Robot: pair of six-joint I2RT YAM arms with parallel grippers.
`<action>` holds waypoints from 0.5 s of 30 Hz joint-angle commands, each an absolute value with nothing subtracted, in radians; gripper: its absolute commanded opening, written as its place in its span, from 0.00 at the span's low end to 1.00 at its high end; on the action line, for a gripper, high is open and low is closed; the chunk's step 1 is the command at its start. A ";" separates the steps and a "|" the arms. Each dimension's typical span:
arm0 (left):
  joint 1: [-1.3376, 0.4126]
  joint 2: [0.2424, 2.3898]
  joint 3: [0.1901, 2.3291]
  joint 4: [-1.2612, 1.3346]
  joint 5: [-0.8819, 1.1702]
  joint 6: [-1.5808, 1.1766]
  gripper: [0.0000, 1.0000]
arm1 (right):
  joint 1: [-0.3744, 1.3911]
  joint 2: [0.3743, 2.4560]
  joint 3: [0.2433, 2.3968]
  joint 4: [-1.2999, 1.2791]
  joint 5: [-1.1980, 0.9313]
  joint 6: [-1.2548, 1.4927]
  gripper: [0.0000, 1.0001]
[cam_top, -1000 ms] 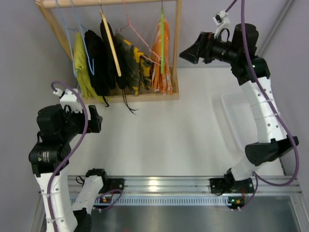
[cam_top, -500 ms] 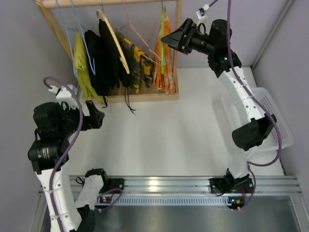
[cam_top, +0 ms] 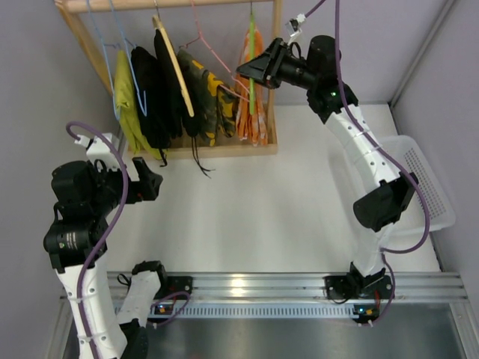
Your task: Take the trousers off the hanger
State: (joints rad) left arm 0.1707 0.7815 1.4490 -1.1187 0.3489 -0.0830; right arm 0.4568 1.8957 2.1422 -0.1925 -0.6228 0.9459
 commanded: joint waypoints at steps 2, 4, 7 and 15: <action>0.179 0.775 1.430 -1.060 0.376 -0.101 0.98 | 0.456 1.879 2.177 -0.115 -0.634 0.996 0.38; 0.179 0.772 1.424 -1.054 0.385 -0.107 0.99 | 0.453 1.879 2.177 -0.104 -0.641 1.000 0.32; 0.179 0.767 1.425 -1.045 0.393 -0.104 0.99 | 0.451 1.884 2.178 -0.078 -0.650 1.022 0.21; 0.179 0.775 1.451 -0.993 0.433 -0.103 0.99 | 0.431 1.893 2.189 -0.009 -0.689 1.109 0.00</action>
State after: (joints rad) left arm 0.1707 0.7628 1.4284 -1.0676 0.4000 -0.0879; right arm 0.4423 1.9068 2.1414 -0.1387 -0.6571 1.0668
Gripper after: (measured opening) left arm 0.984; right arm 0.120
